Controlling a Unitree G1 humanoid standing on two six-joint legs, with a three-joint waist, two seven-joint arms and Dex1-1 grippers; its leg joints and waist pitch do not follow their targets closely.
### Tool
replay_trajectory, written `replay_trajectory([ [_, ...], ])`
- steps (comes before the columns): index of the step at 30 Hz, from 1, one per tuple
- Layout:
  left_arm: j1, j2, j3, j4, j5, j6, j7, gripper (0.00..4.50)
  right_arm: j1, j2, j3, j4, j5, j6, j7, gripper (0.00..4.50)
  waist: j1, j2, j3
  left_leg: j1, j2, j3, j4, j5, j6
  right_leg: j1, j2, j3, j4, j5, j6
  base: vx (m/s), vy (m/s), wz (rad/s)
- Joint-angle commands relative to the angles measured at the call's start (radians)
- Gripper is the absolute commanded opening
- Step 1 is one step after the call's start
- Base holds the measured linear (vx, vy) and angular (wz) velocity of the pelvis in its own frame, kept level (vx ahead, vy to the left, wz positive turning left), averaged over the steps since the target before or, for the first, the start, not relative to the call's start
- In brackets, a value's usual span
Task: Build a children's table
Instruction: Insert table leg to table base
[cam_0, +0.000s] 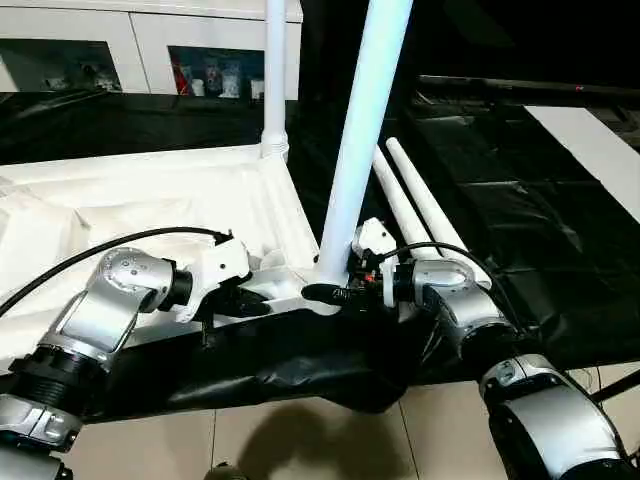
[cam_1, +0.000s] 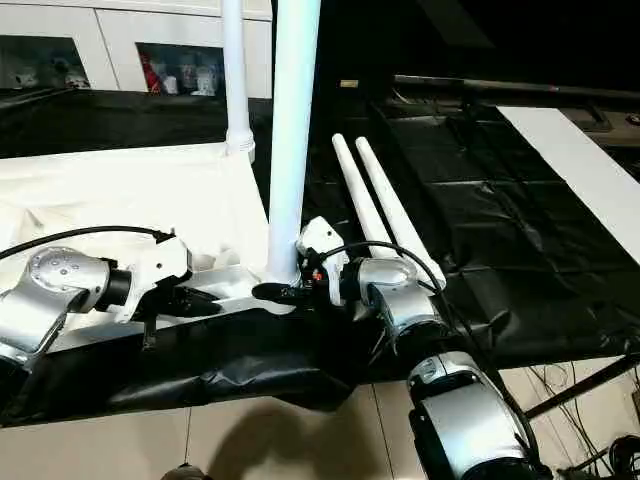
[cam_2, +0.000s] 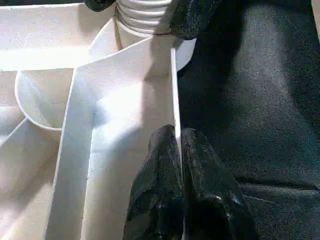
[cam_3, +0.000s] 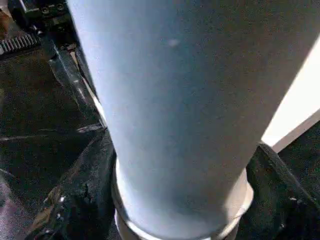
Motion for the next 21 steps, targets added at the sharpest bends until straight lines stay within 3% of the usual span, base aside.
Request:
replay_trajectory([
  [1,-0.019,-0.007,0.009,-0.025,-0.033,-0.045,-0.018,0.00,0.015,-0.006,0.014,-0.017,-0.011,-0.003,0.011,2.76,-0.005,0.021,-0.070,0.011,-0.007,0.024,-0.050,-0.066,0.036,0.059,-0.066,0.056,-0.050,0.171,-0.246,0.000,0.000,0.00],
  [4,-0.015,-0.011,0.010,-0.015,-0.019,-0.040,0.007,0.00,0.009,0.002,-0.002,0.013,-0.018,0.012,-0.061,2.76,-0.006,0.018,-0.069,0.011,-0.007,0.024,-0.050,-0.068,0.037,0.059,-0.066,0.056,-0.051,0.163,-0.245,0.000,0.000,0.00],
  [7,-0.019,-0.033,0.013,0.021,0.022,-0.026,0.093,0.00,-0.004,0.023,-0.026,0.080,-0.038,0.024,-0.228,2.75,-0.011,0.017,-0.065,0.011,-0.008,0.023,-0.055,-0.097,0.012,0.056,-0.068,0.059,-0.055,0.092,-0.233,0.000,0.000,0.00],
  [8,-0.034,-0.072,0.028,0.063,0.040,0.013,0.183,0.00,-0.015,0.057,-0.065,0.129,-0.022,0.059,-0.374,2.75,-0.015,0.015,-0.064,0.013,-0.007,0.024,-0.057,-0.116,0.001,0.055,-0.069,0.060,-0.058,0.054,-0.227,0.000,0.000,0.00],
  [9,-0.040,-0.088,0.034,0.074,0.042,0.029,0.210,0.00,-0.019,0.070,-0.083,0.145,-0.012,0.074,-0.424,2.75,-0.016,0.016,-0.058,0.015,-0.008,0.025,-0.060,-0.134,-0.006,0.051,-0.068,0.062,-0.064,0.020,-0.222,0.000,0.000,0.00],
  [10,-0.040,-0.088,0.034,0.074,0.042,0.029,0.210,0.00,-0.019,0.070,-0.083,0.145,-0.012,0.074,-0.424,2.75,-0.017,0.009,-0.059,0.016,-0.008,0.025,-0.060,-0.146,-0.013,0.053,-0.070,0.063,-0.065,-0.008,-0.216,0.000,0.000,0.00],
  [11,-0.062,-0.134,0.042,0.105,0.057,0.082,0.292,0.00,-0.037,0.113,-0.137,0.185,0.025,0.109,-0.573,2.75,-0.019,0.010,-0.058,0.016,-0.007,0.025,-0.063,-0.170,-0.026,0.052,-0.072,0.065,-0.068,-0.066,-0.197,0.000,0.000,0.00],
  [12,-0.066,-0.144,0.042,0.109,0.061,0.095,0.307,0.00,-0.041,0.120,-0.144,0.193,0.028,0.113,-0.606,2.75,-0.021,0.006,-0.057,0.019,-0.006,0.025,-0.064,-0.170,-0.032,0.050,-0.071,0.065,-0.069,-0.078,-0.193,0.000,0.000,0.00],
  [13,-0.077,-0.166,0.047,0.120,0.069,0.122,0.349,0.00,-0.048,0.135,-0.152,0.207,0.029,0.120,-0.660,2.75,-0.020,0.009,-0.057,0.021,-0.007,0.024,-0.065,-0.190,-0.035,0.048,-0.071,0.064,-0.073,-0.111,-0.186,0.000,0.000,0.00],
  [16,-0.115,-0.234,0.067,0.148,0.089,0.207,0.475,0.00,-0.066,0.172,-0.161,0.235,0.025,0.125,-0.783,2.75,-0.024,0.005,-0.056,0.021,-0.007,0.025,-0.065,-0.205,-0.038,0.044,-0.069,0.067,-0.075,-0.130,-0.169,0.000,0.000,0.00],
  [17,-0.134,-0.269,0.075,0.158,0.098,0.248,0.534,0.00,-0.077,0.191,-0.168,0.247,0.027,0.128,-0.841,2.75,-0.023,0.002,-0.058,0.025,-0.008,0.028,-0.063,-0.204,-0.039,0.039,-0.067,0.070,-0.074,-0.124,-0.163,0.000,0.000,0.00],
  [18,-0.150,-0.304,0.077,0.161,0.102,0.280,0.574,0.00,-0.091,0.212,-0.175,0.259,0.031,0.133,-0.892,2.75,-0.025,-0.010,-0.056,0.026,-0.008,0.031,-0.063,-0.207,-0.037,0.036,-0.066,0.071,-0.076,-0.130,-0.160,0.000,0.000,0.00],
  [19,-0.158,-0.323,0.077,0.163,0.102,0.293,0.595,0.00,-0.100,0.224,-0.178,0.266,0.033,0.132,-0.912,2.75,-0.018,-0.006,-0.058,0.030,-0.009,0.031,-0.061,-0.210,-0.035,0.034,-0.067,0.072,-0.076,-0.139,-0.154,0.000,0.000,0.00],
  [21,-0.170,-0.353,0.067,0.167,0.109,0.299,0.620,0.00,-0.122,0.250,-0.172,0.279,0.016,0.120,-0.941,2.75,-0.019,-0.013,-0.060,0.015,-0.011,0.030,-0.061,-0.183,-0.029,0.044,-0.067,0.072,-0.074,-0.114,-0.138,0.000,0.000,0.00],
])
